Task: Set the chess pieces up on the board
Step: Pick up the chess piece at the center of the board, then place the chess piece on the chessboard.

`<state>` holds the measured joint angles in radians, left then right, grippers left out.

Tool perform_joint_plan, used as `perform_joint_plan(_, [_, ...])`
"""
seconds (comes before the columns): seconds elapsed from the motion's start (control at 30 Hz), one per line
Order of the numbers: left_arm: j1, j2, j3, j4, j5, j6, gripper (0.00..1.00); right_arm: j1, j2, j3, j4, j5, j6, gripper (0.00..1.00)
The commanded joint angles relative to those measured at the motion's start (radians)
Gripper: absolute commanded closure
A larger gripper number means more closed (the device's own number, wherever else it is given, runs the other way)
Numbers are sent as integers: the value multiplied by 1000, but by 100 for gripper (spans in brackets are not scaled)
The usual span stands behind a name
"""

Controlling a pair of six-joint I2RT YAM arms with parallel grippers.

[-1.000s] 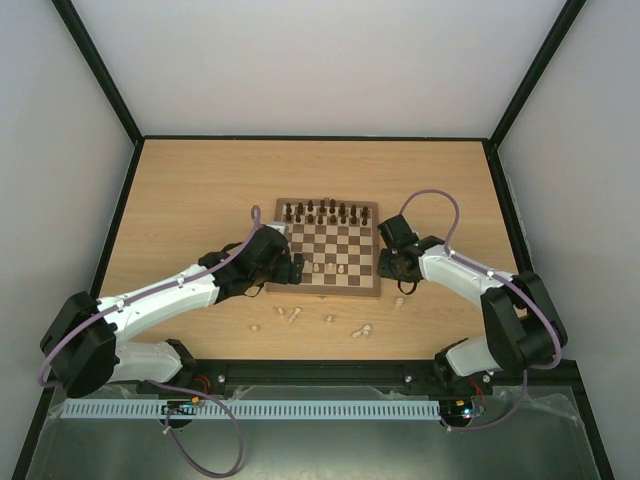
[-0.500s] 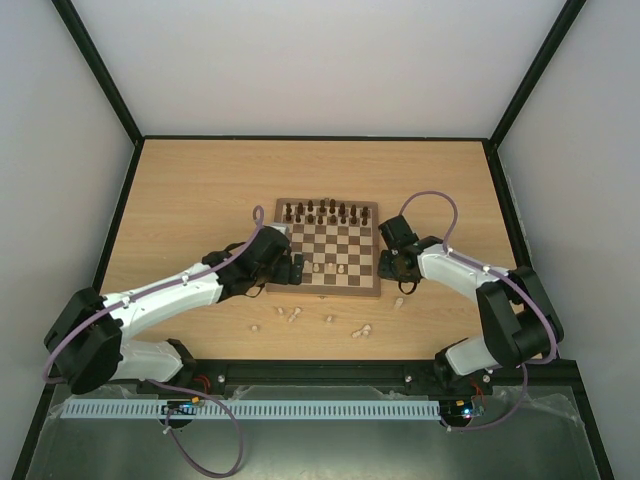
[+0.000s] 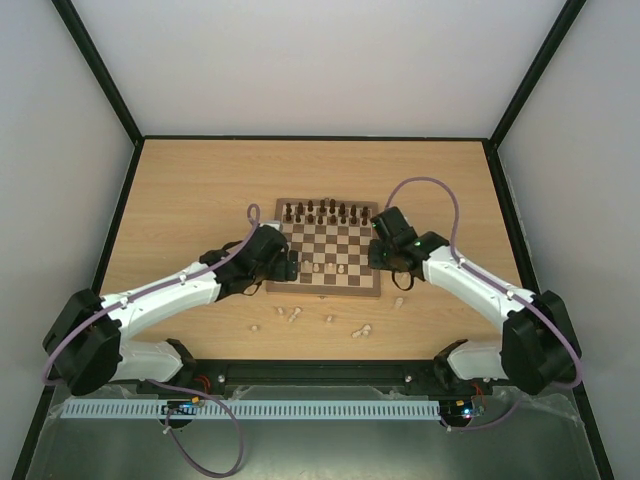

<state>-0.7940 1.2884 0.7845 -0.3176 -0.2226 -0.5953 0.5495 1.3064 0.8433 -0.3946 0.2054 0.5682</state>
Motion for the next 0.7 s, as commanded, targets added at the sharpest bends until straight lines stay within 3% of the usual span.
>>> perform_joint_plan(0.0, [10, -34, 18, -30, -37, -21, 1, 84, 22, 43, -75, -14, -4, 93])
perform_joint_plan(0.3, [13, -61, 11, -52, -61, -44, 1, 162, 128, 80, -45, -33, -16, 93])
perform_joint_plan(0.67, [13, -57, 10, -59, -67, -50, 1, 169, 201, 99, -6, -50, -32, 92])
